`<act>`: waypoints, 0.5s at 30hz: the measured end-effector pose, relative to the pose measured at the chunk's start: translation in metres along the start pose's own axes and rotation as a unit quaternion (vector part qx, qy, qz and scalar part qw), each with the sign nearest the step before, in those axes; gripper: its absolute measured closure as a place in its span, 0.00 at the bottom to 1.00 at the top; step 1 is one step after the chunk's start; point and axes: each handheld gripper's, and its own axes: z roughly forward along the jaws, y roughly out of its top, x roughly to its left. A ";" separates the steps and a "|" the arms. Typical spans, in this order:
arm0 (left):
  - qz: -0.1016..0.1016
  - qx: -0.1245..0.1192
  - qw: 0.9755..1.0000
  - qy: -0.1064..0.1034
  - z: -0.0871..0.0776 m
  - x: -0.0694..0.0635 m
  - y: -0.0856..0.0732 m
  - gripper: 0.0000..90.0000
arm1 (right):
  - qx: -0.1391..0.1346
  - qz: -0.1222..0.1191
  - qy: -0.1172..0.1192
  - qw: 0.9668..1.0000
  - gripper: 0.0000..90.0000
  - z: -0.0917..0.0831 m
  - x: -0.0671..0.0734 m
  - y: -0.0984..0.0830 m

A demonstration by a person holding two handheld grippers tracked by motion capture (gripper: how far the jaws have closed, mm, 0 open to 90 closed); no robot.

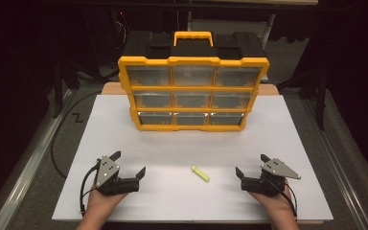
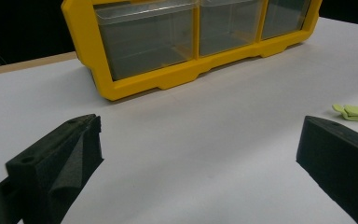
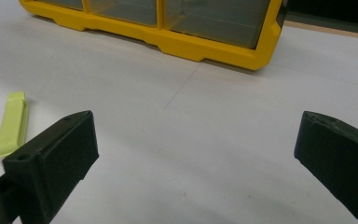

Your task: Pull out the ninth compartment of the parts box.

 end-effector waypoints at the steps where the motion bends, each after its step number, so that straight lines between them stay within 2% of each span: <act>1: 0.000 -0.003 1.000 -0.002 0.000 0.000 0.000 0.01 | 0.000 0.000 0.000 1.000 0.01 0.000 0.000 0.000; 15: 0.000 -0.003 1.000 -0.001 0.002 0.000 -0.002 0.00 | 0.001 -0.008 -0.008 1.000 0.01 0.006 0.004 0.002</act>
